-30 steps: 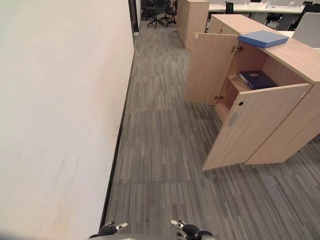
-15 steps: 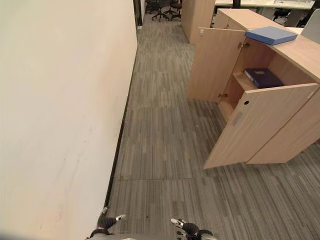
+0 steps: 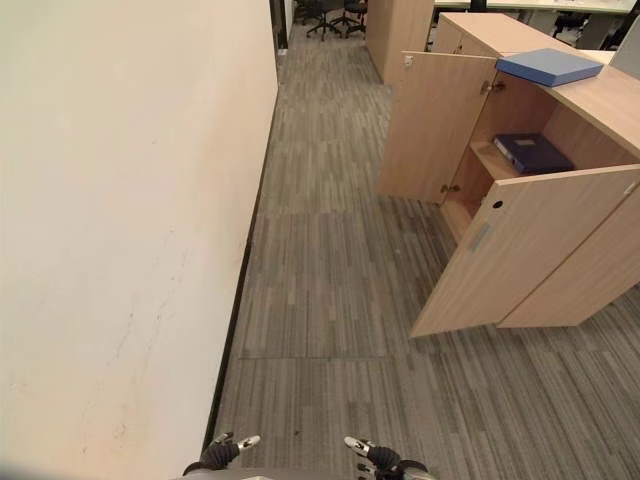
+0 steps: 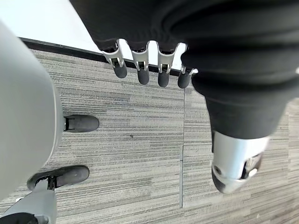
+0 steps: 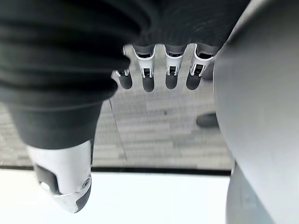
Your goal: Put the empty folder in the office cabinet
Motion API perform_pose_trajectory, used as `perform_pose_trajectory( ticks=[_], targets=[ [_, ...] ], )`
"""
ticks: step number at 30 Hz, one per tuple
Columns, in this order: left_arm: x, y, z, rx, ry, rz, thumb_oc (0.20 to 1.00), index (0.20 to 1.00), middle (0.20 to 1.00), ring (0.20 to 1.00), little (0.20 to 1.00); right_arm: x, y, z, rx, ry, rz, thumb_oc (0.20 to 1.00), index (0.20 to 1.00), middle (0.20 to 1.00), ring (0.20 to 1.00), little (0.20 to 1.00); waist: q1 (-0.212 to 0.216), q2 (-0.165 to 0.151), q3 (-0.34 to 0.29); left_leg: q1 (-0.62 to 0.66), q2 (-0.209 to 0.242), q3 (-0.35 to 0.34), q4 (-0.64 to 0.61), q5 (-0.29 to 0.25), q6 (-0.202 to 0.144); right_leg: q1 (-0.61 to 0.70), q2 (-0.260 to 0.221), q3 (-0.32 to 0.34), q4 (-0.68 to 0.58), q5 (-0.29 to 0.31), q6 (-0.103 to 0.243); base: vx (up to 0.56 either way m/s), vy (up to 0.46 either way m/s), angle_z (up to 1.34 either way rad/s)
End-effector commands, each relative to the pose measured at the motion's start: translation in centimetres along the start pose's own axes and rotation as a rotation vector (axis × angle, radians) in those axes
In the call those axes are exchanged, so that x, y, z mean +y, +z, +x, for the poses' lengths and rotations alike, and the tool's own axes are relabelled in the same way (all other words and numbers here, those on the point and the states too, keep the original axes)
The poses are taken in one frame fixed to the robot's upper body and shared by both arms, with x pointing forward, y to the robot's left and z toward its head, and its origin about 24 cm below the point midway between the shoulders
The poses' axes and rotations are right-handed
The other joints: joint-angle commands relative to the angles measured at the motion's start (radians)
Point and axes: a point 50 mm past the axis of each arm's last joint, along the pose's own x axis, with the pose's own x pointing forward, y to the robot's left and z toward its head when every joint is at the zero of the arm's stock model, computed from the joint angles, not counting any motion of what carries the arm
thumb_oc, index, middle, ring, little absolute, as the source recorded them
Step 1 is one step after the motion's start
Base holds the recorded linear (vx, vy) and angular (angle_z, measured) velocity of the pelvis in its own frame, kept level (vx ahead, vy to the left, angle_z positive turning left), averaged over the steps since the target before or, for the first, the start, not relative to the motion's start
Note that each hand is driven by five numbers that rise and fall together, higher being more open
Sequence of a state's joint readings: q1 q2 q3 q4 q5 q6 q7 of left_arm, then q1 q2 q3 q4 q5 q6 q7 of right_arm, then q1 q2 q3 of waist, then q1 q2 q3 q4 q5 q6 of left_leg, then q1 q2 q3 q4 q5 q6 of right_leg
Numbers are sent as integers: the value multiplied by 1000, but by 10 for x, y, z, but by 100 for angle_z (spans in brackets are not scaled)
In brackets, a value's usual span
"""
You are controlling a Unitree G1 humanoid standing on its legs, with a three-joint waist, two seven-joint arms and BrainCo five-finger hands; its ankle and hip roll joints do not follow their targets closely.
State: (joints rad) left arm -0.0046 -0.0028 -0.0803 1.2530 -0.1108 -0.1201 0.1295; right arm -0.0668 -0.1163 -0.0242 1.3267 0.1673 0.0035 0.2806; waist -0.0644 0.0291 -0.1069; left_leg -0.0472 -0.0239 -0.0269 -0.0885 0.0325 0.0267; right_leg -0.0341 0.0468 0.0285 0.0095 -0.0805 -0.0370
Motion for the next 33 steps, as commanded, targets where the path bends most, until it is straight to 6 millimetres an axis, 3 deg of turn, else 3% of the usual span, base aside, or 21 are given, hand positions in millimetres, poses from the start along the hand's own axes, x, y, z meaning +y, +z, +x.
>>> perform_pose_trajectory(
  ticks=[1,4,11,14,16,17,21,25,26,27,28,29,33],
  targets=[
    [-25,-4,-3,17,-16,-12,1000,1000,1000,1000,1000,17,-6,5,3,-59,14,1000,1000,1000,1000,1000,14,-31,-57,14,-70,-9,1,-63,25,-41,-2,68,-97,155,-25,0,0,0],
    [-27,6,-5,-65,-3,31,1000,1000,1000,1000,1000,20,-1,6,-14,-73,8,1000,1000,1000,1000,1000,22,-31,-45,8,-70,-11,1,-60,25,-44,-4,63,-97,156,-20,-22,8,-1],
    [-28,7,-5,-60,-31,34,1000,1000,1000,1000,1000,19,1,7,-15,-78,-13,1000,1000,1000,1000,1000,28,-27,-32,9,-72,-9,1,-57,26,-40,-10,56,-97,154,-12,1,14,0],
    [-28,15,-6,-83,-38,24,1000,1000,1000,1000,1000,18,7,7,-30,-90,-25,1000,1000,1000,1000,1000,28,-17,-18,0,-79,-15,1,-49,32,-41,-20,48,-97,147,-2,-2,91,1],
    [-27,24,-7,-114,-39,12,1000,1000,1000,1000,1000,18,18,7,-59,-89,-28,1000,1000,1000,1000,1000,27,2,12,-7,-86,-29,1,-37,45,-43,-41,48,-82,136,24,-2,169,2],
    [-26,26,-7,-124,-41,12,1000,1000,1000,1000,1000,18,23,7,-70,-88,-39,1000,1000,1000,1000,1000,32,17,19,-11,-83,-31,1,-33,50,-73,-44,43,-17,91,38,-10,136,2],
    [-22,32,-9,-139,-35,-1,1000,1000,1000,1000,1000,22,33,8,-90,-81,-61,1000,1000,1000,1000,1000,42,41,33,-18,-69,-26,1,-14,41,-185,-49,-17,223,4,85,6,93,-1],
    [-16,29,-10,-131,-21,-9,1000,1000,1000,1000,1000,24,38,8,-95,-66,-59,1000,1000,1000,1000,1000,52,32,34,-22,-68,-7,1,-20,28,-215,-77,-82,175,57,76,57,-17,0],
    [-15,34,-10,-149,-25,-6,1000,1000,1000,1000,1000,23,46,8,-118,-67,-49,1000,1000,1000,1000,1000,52,24,48,-20,-77,-5,1,-37,29,-238,-87,-86,84,130,73,90,-77,-4],
    [-14,34,-10,-147,-24,-5,1000,1000,1000,1000,1000,22,49,8,-125,-69,-49,1000,1000,1000,1000,1000,50,20,58,-14,-82,-9,1,-45,34,-273,-85,-71,41,178,73,92,-77,-15],
    [-14,34,-10,-147,-24,-4,1000,1000,1000,1000,1000,22,49,8,-125,-69,-49,1000,1000,1000,1000,1000,51,21,60,-11,-81,-8,1,-47,34,-269,-83,-72,37,180,73,203,-78,-10],
    [-15,31,-11,-133,-28,15,1000,1000,1000,1000,1000,19,47,7,-114,-80,-43,1000,1000,1000,1000,1000,45,16,73,18,-89,-19,1,-67,42,-315,-71,-32,-74,243,84,250,-73,1],
    [-14,27,-13,-111,-21,27,1000,1000,1000,1000,1000,11,42,6,-98,-115,-13,1000,1000,1000,1000,1000,45,5,90,94,-93,-38,1,-116,38,-382,-38,24,-97,278,81,307,-114,5]
  ],
)
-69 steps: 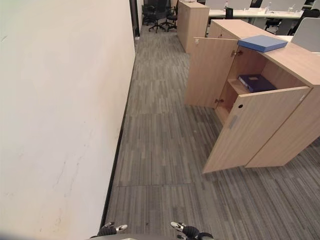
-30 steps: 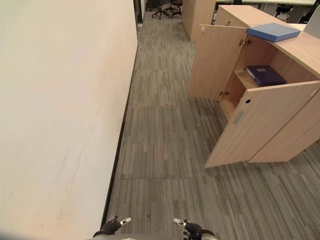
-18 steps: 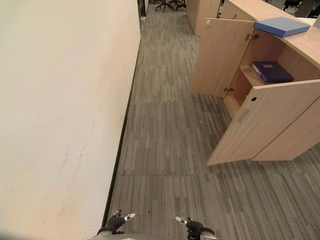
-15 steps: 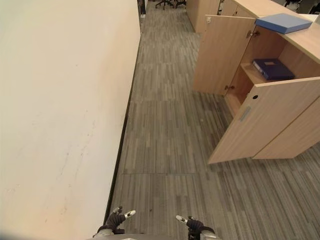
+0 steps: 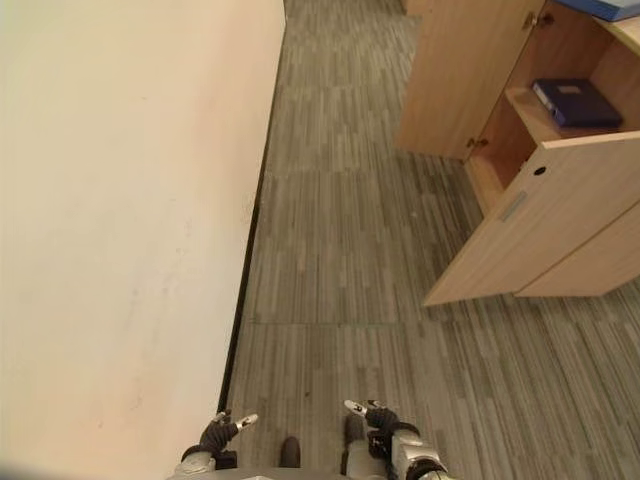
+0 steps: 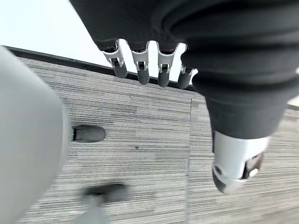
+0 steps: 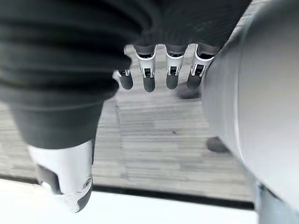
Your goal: Put the empty folder in the office cabinet
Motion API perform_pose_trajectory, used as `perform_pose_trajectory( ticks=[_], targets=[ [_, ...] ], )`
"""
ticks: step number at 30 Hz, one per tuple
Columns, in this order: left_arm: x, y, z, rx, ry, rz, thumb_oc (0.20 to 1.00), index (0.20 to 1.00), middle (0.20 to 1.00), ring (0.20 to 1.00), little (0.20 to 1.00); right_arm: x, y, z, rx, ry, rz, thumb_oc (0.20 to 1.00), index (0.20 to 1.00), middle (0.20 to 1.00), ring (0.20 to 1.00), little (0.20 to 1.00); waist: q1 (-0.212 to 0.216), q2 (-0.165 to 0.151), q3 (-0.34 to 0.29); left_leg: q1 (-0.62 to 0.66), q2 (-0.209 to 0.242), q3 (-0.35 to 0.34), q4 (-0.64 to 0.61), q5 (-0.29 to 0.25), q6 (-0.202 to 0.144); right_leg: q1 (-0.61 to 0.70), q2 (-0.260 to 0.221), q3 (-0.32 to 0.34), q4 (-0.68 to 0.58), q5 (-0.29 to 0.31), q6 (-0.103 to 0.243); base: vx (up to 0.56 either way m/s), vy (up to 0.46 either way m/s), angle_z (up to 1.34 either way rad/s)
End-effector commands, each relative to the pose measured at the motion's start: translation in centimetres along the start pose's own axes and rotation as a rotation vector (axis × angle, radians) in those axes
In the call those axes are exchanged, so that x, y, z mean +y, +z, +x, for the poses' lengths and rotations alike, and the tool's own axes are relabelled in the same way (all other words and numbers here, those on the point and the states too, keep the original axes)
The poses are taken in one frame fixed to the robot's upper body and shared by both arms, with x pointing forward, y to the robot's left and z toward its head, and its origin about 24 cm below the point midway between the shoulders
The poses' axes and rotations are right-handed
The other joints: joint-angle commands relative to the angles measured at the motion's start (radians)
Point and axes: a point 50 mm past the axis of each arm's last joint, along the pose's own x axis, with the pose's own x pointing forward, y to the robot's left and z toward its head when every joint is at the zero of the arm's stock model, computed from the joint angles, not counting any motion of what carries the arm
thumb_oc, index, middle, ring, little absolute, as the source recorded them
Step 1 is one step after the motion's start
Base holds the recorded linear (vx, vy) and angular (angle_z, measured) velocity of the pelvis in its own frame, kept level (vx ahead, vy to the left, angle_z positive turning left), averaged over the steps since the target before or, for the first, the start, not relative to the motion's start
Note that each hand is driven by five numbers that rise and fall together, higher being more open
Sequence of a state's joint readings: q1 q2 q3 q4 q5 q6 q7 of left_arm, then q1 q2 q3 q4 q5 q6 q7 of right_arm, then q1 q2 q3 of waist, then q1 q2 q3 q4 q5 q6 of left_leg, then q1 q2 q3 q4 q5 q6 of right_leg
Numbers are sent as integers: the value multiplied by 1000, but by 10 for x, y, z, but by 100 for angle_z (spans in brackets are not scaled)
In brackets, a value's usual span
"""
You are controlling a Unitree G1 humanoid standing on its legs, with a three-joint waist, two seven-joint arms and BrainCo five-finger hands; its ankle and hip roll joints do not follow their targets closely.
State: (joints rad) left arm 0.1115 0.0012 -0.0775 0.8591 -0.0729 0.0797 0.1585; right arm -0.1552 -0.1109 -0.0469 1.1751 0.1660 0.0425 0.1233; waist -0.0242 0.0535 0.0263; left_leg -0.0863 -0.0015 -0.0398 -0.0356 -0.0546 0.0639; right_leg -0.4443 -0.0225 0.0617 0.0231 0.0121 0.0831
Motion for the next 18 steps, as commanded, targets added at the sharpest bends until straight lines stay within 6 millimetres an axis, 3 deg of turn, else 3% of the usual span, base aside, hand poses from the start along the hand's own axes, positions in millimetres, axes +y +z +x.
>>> perform_pose_trajectory(
  ticks=[1,4,5,6,7,9,10,11,12,13,14,16,18],
  targets=[
    [-16,-1,-6,-24,-38,32,1000,1000,1000,1000,1000,2,-31,-3,109,-15,19,1000,1000,1000,1000,1000,3,-25,-49,147,-120,-38,-52,-45,0,42,27,-1,-110,193,-57,355,-174,59],
    [-19,-9,-9,0,-23,-8,1000,1000,1000,1000,1000,0,-40,-5,127,-28,42,1000,1000,1000,1000,1000,-11,-38,-62,211,-99,-69,-52,-111,-12,105,18,-10,-110,245,-97,424,-254,50],
    [-19,-12,-11,12,-26,-14,1000,1000,1000,1000,1000,-1,-45,-7,130,-26,52,1000,1000,1000,1000,1000,-18,-44,-79,233,-68,-69,0,-164,-48,143,23,-14,-105,232,-113,409,-279,25],
    [-19,-12,-11,12,-25,-14,1000,1000,1000,1000,1000,-1,-45,-7,130,-25,52,1000,1000,1000,1000,1000,-19,-48,-80,229,-72,-69,1,-161,-48,140,19,-13,-105,233,-113,520,-371,25],
    [-16,-13,-10,19,-12,-14,1000,1000,1000,1000,1000,-1,-42,-7,120,-17,44,1000,1000,1000,1000,1000,-25,-52,-86,201,-42,-38,136,-185,-92,176,25,-18,-83,193,-119,228,-180,18],
    [-16,-13,-10,19,-11,-14,1000,1000,1000,1000,1000,-1,-42,-7,120,-16,44,1000,1000,1000,1000,1000,-27,-56,-89,196,-47,-39,137,-182,-91,172,21,-17,-82,194,-118,171,-136,24],
    [-14,-14,-9,26,4,-14,1000,1000,1000,1000,1000,2,-41,-6,117,-4,29,1000,1000,1000,1000,1000,-28,-60,-95,170,-28,-13,221,-166,-120,189,23,-23,-73,168,-120,287,-231,21],
    [-9,-15,-6,34,32,-27,1000,1000,1000,1000,1000,4,-42,-6,117,11,2,1000,1000,1000,1000,1000,-26,-67,-96,79,0,24,454,-105,-150,226,24,-35,-64,125,-126,350,-298,24],
    [-5,-14,-3,27,49,-31,1000,1000,1000,1000,1000,6,-41,-6,115,16,-7,1000,1000,1000,1000,1000,-26,-78,-95,10,2,40,578,-66,-149,233,19,-43,-54,106,-127,236,-205,19],
    [-5,-14,-3,27,49,-31,1000,1000,1000,1000,1000,6,-41,-6,115,16,-7,1000,1000,1000,1000,1000,-26,-78,-95,10,1,39,578,-65,-149,232,18,-43,-54,106,-127,175,-209,35],
    [-1,-10,1,10,84,-51,1000,1000,1000,1000,1000,8,-37,-4,106,17,-9,1000,1000,1000,1000,1000,-19,-86,-84,-80,21,90,754,-31,-136,242,20,-51,-29,70,-137,169,-197,23],
    [3,-14,3,20,114,-78,1000,1000,1000,1000,1000,9,-36,-3,103,17,0,1000,1000,1000,1000,1000,-8,-103,-74,-174,36,148,737,-62,-102,272,0,-54,-3,41,-145,251,-208,-1],
    [4,-16,3,24,117,-82,1000,1000,1000,1000,1000,9,-38,-4,106,20,3,1000,1000,1000,1000,1000,-4,-104,-68,-185,34,148,674,-81,-100,296,-1,-59,-2,32,-147,201,-78,0]
  ],
)
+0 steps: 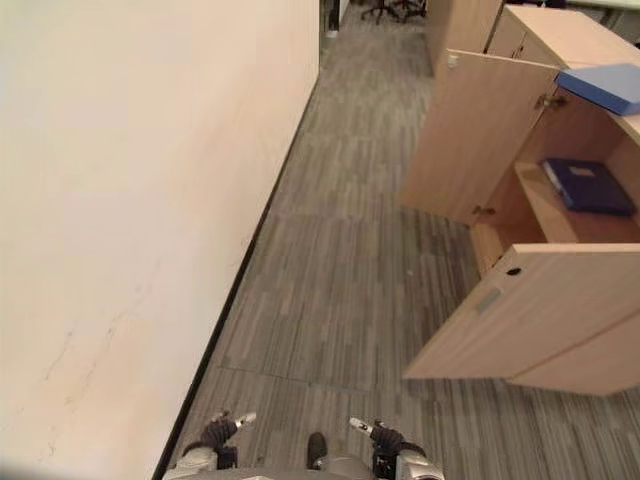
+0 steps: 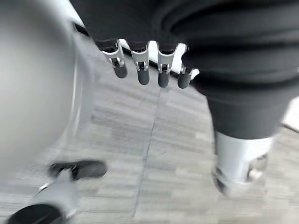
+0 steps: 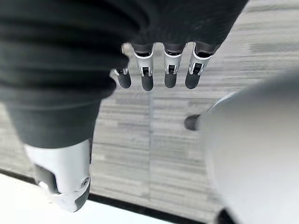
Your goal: Put the empty folder in the office cabinet
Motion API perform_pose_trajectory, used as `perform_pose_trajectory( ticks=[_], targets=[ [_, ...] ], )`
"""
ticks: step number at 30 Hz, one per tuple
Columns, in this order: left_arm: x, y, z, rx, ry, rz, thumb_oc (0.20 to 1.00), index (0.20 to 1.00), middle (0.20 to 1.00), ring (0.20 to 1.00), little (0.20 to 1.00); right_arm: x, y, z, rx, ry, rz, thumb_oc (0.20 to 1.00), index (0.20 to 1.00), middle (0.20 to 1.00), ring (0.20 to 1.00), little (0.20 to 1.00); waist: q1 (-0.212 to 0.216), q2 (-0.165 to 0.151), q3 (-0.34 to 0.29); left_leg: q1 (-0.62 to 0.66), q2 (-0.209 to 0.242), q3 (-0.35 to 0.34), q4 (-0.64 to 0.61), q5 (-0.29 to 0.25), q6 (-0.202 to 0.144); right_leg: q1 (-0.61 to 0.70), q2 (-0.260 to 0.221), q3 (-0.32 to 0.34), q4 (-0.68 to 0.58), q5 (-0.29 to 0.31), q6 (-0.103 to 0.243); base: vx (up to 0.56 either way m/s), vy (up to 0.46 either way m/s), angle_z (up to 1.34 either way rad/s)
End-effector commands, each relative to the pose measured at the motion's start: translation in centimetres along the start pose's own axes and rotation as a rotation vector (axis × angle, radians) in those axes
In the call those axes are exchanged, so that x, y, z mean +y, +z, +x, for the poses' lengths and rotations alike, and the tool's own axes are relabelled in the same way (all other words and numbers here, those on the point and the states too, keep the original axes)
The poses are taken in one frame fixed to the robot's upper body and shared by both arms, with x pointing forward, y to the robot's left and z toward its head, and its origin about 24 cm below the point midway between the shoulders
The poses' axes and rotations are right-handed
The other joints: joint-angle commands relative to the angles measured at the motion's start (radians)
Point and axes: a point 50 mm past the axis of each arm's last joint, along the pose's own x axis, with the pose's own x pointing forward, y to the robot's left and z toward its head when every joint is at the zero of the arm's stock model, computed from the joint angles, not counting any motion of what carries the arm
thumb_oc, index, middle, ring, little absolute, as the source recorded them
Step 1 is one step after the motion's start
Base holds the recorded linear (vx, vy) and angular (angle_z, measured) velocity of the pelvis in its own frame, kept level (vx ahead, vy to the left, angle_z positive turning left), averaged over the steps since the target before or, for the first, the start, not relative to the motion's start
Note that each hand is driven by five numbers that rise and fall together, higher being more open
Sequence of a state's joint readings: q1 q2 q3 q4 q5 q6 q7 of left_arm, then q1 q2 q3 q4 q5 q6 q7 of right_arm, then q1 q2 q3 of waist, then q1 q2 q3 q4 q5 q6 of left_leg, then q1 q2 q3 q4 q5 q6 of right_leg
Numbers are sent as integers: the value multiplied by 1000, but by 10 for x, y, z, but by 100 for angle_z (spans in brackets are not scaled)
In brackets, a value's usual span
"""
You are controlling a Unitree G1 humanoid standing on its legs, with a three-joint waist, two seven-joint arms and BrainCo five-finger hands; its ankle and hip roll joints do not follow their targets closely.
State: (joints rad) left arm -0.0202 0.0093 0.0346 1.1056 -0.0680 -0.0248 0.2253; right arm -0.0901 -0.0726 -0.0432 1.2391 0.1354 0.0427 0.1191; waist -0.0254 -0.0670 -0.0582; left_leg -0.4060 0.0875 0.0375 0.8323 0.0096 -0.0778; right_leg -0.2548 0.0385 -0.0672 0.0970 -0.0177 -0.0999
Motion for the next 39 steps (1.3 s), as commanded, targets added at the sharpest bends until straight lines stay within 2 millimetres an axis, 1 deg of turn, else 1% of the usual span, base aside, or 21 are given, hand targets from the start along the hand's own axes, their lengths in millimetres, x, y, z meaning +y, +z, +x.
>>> perform_pose_trajectory(
  ticks=[1,2,3,6,8,9,12,14,16,19,23,24,25,26,27,29,31,34,35,37,39],
  targets=[
    [-9,-23,-10,8,-3,-36,1000,1000,1000,1000,1000,3,3,1,-18,14,-1,1000,1000,1000,1000,1000,0,13,15,127,-57,71,-270,-149,35,126,-63,64,-76,56,33,182,-48,12],
    [-10,-23,-10,8,-3,-36,1000,1000,1000,1000,1000,3,3,1,-18,14,-2,1000,1000,1000,1000,1000,0,13,20,134,-57,71,-271,-151,35,132,-63,64,-77,55,33,279,-28,14],
    [-6,-26,-10,12,9,-44,1000,1000,1000,1000,1000,2,-7,0,11,13,-1,1000,1000,1000,1000,1000,9,14,26,130,-49,66,-435,-119,14,179,-60,50,-79,35,30,274,8,11],
    [1,-31,-11,5,20,-51,1000,1000,1000,1000,1000,-2,-22,-2,59,11,-4,1000,1000,1000,1000,1000,30,27,36,74,-48,-8,-680,-2,-15,255,-44,49,-90,-7,29,306,51,37],
    [2,-33,-11,5,25,-53,1000,1000,1000,1000,1000,-2,-23,-2,64,9,-6,1000,1000,1000,1000,1000,32,28,40,75,-51,-28,-731,13,-21,274,-47,52,-92,-16,30,223,60,4],
    [3,-41,-13,21,36,-66,1000,1000,1000,1000,1000,-4,-27,-3,81,11,-18,1000,1000,1000,1000,1000,39,32,39,22,-35,-78,-797,41,-31,311,-50,70,-95,-46,36,191,62,-13],
    [3,-53,-17,54,51,-82,1000,1000,1000,1000,1000,-8,-36,-5,112,3,-15,1000,1000,1000,1000,1000,47,39,36,-14,-14,-80,-827,57,-34,376,-70,98,-107,-80,48,387,200,-23],
    [4,-64,-21,89,55,-77,1000,1000,1000,1000,1000,-8,-44,-7,130,-4,-5,1000,1000,1000,1000,1000,64,64,11,97,3,-65,-917,84,-39,413,-67,107,-135,-96,63,379,255,-34],
    [6,-66,-21,90,59,-71,1000,1000,1000,1000,1000,-7,-53,-8,144,-5,15,1000,1000,1000,1000,1000,72,77,-11,151,-15,-73,-909,125,-37,451,-87,99,-170,-109,86,366,329,-48],
    [10,-63,-19,80,68,-59,1000,1000,1000,1000,1000,-3,-55,-8,146,3,27,1000,1000,1000,1000,1000,77,73,-26,174,-59,-79,-858,132,-8,466,-137,81,-168,-128,138,298,357,-12],
    [11,-62,-18,80,65,-40,1000,1000,1000,1000,1000,0,-44,-6,112,8,16,1000,1000,1000,1000,1000,95,80,-48,207,-113,-83,-833,106,31,413,-202,87,-20,-100,205,253,338,37],
    [11,-62,-18,80,65,-40,1000,1000,1000,1000,1000,0,-44,-6,112,8,16,1000,1000,1000,1000,1000,95,81,-49,206,-113,-83,-833,106,31,411,-202,87,-20,-100,205,213,338,11],
    [13,-60,-17,69,60,-34,1000,1000,1000,1000,1000,5,-26,-2,57,27,7,1000,1000,1000,1000,1000,99,91,-46,245,-124,-66,-856,95,44,344,-224,88,119,-35,208,150,276,-17],
    [14,-58,-16,65,61,-32,1000,1000,1000,1000,1000,7,-17,0,32,34,2,1000,1000,1000,1000,1000,105,100,-49,251,-119,-55,-867,93,48,304,-228,76,164,-7,200,195,369,-38],
    [16,-56,-15,61,65,-28,1000,1000,1000,1000,1000,10,-8,1,8,48,-10,1000,1000,1000,1000,1000,112,105,-49,267,-121,-36,-879,84,53,286,-251,18,184,11,193,112,238,-40],
    [20,-51,-14,42,74,-28,1000,1000,1000,1000,1000,17,7,3,-29,73,-34,1000,1000,1000,1000,1000,122,116,-53,288,-118,-13,-898,72,61,264,-265,-80,154,14,172,116,193,-52],
    [23,-44,-12,15,82,-54,1000,1000,1000,1000,1000,24,24,5,-70,102,-57,1000,1000,1000,1000,1000,132,130,-48,309,-111,2,-915,58,69,234,-246,-177,74,-28,161,92,123,-33],
    [23,-37,-12,-11,81,-61,1000,1000,1000,1000,1000,27,39,5,-104,113,-71,1000,1000,1000,1000,1000,137,135,-34,327,-111,17,-920,49,75,197,-222,-239,3,-13,168,73,24,-32],
    [24,-41,-13,-2,77,-54,1000,1000,1000,1000,1000,29,49,5,-130,123,-82,1000,1000,1000,1000,1000,136,126,-16,353,-118,35,-917,30,82,166,-209,-281,-89,48,174,96,-35,-15],
    [24,-44,-14,17,75,-45,1000,1000,1000,1000,1000,31,55,5,-147,127,-81,1000,1000,1000,1000,1000,120,118,3,377,-125,40,-919,17,88,99,-197,-269,-167,124,179,106,-48,-4],
    [25,-49,-15,40,75,-35,1000,1000,1000,1000,1000,30,53,5,-147,121,-56,1000,1000,1000,1000,1000,108,119,15,398,-124,35,-920,8,91,26,-185,-197,-184,160,186,101,-29,-3]
  ],
)
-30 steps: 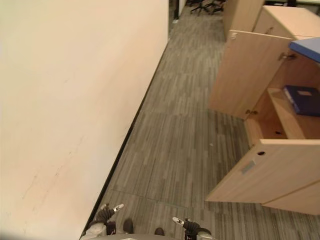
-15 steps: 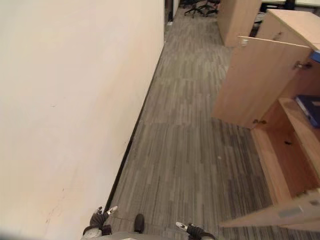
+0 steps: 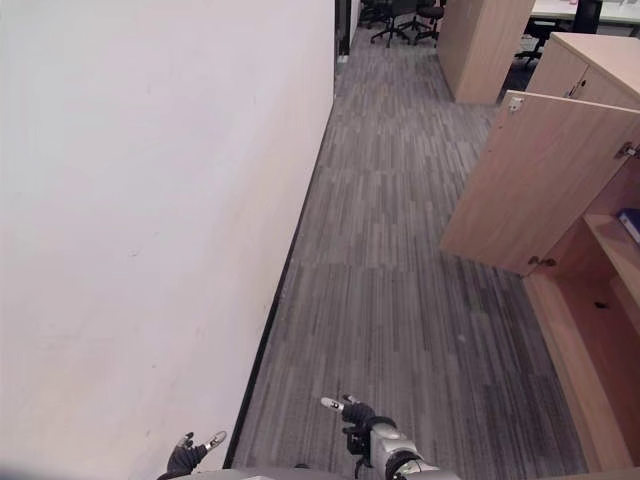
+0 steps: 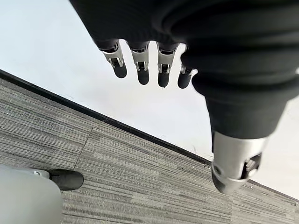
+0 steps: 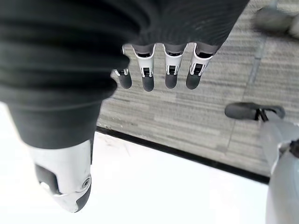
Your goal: Put the empty folder in the office cabinet
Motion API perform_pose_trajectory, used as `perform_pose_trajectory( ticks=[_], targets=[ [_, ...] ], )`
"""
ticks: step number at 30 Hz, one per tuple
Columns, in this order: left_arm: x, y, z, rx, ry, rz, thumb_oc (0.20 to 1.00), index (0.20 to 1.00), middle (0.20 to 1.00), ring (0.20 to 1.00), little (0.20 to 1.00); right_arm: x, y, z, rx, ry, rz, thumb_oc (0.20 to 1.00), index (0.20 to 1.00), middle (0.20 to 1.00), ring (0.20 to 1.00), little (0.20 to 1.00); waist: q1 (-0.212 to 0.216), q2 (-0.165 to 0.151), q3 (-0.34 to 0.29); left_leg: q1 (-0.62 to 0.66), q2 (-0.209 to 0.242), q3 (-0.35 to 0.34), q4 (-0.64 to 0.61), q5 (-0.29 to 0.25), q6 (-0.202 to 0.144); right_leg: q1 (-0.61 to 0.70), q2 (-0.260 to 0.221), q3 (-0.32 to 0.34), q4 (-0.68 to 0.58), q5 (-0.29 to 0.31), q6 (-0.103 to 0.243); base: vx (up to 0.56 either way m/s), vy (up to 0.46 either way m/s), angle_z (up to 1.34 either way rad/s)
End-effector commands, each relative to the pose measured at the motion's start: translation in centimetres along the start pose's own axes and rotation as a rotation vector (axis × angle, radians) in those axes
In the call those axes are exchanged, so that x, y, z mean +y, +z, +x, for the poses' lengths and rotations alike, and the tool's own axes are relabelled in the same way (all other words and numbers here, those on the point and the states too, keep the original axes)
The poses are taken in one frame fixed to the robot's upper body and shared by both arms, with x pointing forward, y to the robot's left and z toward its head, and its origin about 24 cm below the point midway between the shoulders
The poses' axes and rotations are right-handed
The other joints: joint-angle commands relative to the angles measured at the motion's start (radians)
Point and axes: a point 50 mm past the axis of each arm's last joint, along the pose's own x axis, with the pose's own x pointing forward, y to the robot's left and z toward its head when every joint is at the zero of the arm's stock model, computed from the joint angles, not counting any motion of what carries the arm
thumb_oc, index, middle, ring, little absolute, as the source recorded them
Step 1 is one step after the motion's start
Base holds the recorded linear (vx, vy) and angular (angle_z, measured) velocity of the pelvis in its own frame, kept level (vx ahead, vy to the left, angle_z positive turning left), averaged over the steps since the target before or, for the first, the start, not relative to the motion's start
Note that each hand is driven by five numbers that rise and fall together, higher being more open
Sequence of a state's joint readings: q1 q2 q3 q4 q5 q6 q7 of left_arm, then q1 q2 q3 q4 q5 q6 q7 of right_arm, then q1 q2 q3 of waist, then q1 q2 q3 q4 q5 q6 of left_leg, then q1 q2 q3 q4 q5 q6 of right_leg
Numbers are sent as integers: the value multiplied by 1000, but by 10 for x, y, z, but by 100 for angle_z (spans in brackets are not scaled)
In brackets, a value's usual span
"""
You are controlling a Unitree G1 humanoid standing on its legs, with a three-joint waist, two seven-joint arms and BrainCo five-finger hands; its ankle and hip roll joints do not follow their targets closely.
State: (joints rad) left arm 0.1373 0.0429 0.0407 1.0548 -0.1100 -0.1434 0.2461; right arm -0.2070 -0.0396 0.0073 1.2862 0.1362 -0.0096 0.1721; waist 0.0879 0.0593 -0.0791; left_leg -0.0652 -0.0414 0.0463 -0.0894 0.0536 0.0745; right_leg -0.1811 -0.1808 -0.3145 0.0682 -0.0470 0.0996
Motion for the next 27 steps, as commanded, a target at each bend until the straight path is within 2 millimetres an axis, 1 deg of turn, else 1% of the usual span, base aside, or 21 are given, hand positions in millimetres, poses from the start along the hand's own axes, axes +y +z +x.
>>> perform_pose_trajectory(
  ticks=[1,2,3,4,6,8,9,10,12,14,16,17,18,19,20,21,23,24,25,26,27],
  targets=[
    [-2,-14,-4,57,-16,36,1000,1000,1000,1000,1000,-1,13,1,-51,-8,53,1000,1000,1000,1000,1000,-10,-3,41,70,7,23,2,-45,-60,-99,54,125,-155,204,-12,139,-28,-4],
    [0,-15,-4,63,-14,43,1000,1000,1000,1000,1000,-2,13,0,-59,-17,82,1000,1000,1000,1000,1000,-18,1,47,82,7,15,2,-53,-58,-155,65,192,-155,221,-6,146,-33,0],
    [1,-17,-3,71,-13,51,1000,1000,1000,1000,1000,-3,13,0,-64,-24,101,1000,1000,1000,1000,1000,-13,6,52,91,10,18,2,-59,-59,-183,71,220,-155,222,-1,135,-61,0],
    [3,-18,-3,79,-9,55,1000,1000,1000,1000,1000,-4,16,0,-77,-29,120,1000,1000,1000,1000,1000,-12,9,55,96,15,25,2,-65,-59,-208,67,217,-155,227,-4,122,-80,-1],
    [3,-20,-3,87,-12,54,1000,1000,1000,1000,1000,-6,18,0,-88,-44,144,1000,1000,1000,1000,1000,-13,13,56,101,19,35,2,-72,-57,-236,53,173,-155,224,-13,103,-80,9],
    [2,-19,-3,87,-14,51,1000,1000,1000,1000,1000,-7,18,0,-90,-44,149,1000,1000,1000,1000,1000,-19,11,56,100,19,33,2,-74,-59,-244,55,171,-155,229,-19,115,-97,31],
    [2,-17,-2,82,-17,52,1000,1000,1000,1000,1000,-7,18,0,-91,-44,155,1000,1000,1000,1000,1000,-24,8,54,102,17,24,2,-82,-61,-241,61,184,-155,234,-24,307,-273,27],
    [0,-14,0,75,-23,64,1000,1000,1000,1000,1000,-9,11,-1,-72,-46,173,1000,1000,1000,1000,1000,-40,-13,42,112,7,4,2,-105,-72,-207,64,197,-155,254,-42,329,-294,4],
    [-1,-10,1,64,-27,72,1000,1000,1000,1000,1000,-14,-1,-3,-40,-69,190,1000,1000,1000,1000,1000,-57,-29,23,129,12,-33,2,-135,-88,-175,66,208,-155,271,-54,352,-340,-20],
    [-3,-4,3,51,-26,71,1000,1000,1000,1000,1000,-19,-17,-6,-1,-94,206,1000,1000,1000,1000,1000,-81,-46,10,162,41,-56,2,-174,-118,-131,95,222,-155,285,-77,371,-395,43],
    [-9,3,4,27,-49,87,1000,1000,1000,1000,1000,-25,-36,-11,49,-125,216,1000,1000,1000,1000,1000,-92,-55,-2,222,92,-42,4,-211,-154,-82,130,233,-146,266,-102,339,-335,50],
    [-9,3,4,26,-49,87,1000,1000,1000,1000,1000,-25,-36,-11,49,-125,217,1000,1000,1000,1000,1000,-92,-57,-3,219,90,-42,4,-210,-153,-85,128,233,-146,267,-102,351,-385,-24],
    [-22,15,4,-27,-96,116,1000,1000,1000,1000,1000,-31,-46,-15,72,-153,228,1000,1000,1000,1000,1000,-107,-75,-10,195,129,-3,122,-248,-187,-38,140,232,-141,239,-119,317,-373,-2],
    [-29,21,3,-53,-124,122,1000,1000,1000,1000,1000,-34,-52,-17,84,-168,233,1000,1000,1000,1000,1000,-113,-81,-16,178,150,23,195,-243,-204,-13,144,229,-148,227,-121,436,-486,31],
    [-34,24,2,-72,-142,126,1000,1000,1000,1000,1000,-35,-56,-19,90,-174,242,1000,1000,1000,1000,1000,-115,-88,-21,156,173,38,288,-228,-210,17,157,227,-154,212,-125,344,-357,50],
    [-37,27,1,-91,-156,137,1000,1000,1000,1000,1000,-37,-61,-20,97,-178,248,1000,1000,1000,1000,1000,-119,-102,-25,109,186,41,407,-197,-201,35,162,232,-154,197,-131,312,-312,18],
    [-41,30,0,-105,-160,142,1000,1000,1000,1000,1000,-38,-65,-22,107,-175,248,1000,1000,1000,1000,1000,-117,-118,-16,39,189,52,592,-158,-167,67,169,248,-148,169,-142,250,-242,-22],
    [-42,31,0,-110,-162,138,1000,1000,1000,1000,1000,-39,-67,-23,110,-174,244,1000,1000,1000,1000,1000,-115,-117,-11,14,187,54,637,-146,-153,77,175,250,-136,151,-147,206,-172,-49],
    [-44,30,-1,-108,-168,141,1000,1000,1000,1000,1000,-41,-68,-23,119,-175,229,1000,1000,1000,1000,1000,-110,-119,-6,-29,157,40,656,-153,-134,84,175,258,-123,133,-152,186,-123,-54],
    [-44,28,-1,-100,-169,142,1000,1000,1000,1000,1000,-41,-69,-24,126,-177,225,1000,1000,1000,1000,1000,-107,-121,-5,-60,135,39,644,-160,-125,90,174,267,-110,117,-156,121,-71,-49],
    [-44,27,-2,-100,-170,142,1000,1000,1000,1000,1000,-41,-69,-24,126,-177,225,1000,1000,1000,1000,1000,-107,-119,-4,-60,138,39,648,-163,-125,91,176,267,-109,115,-156,210,-57,-39]
  ],
)
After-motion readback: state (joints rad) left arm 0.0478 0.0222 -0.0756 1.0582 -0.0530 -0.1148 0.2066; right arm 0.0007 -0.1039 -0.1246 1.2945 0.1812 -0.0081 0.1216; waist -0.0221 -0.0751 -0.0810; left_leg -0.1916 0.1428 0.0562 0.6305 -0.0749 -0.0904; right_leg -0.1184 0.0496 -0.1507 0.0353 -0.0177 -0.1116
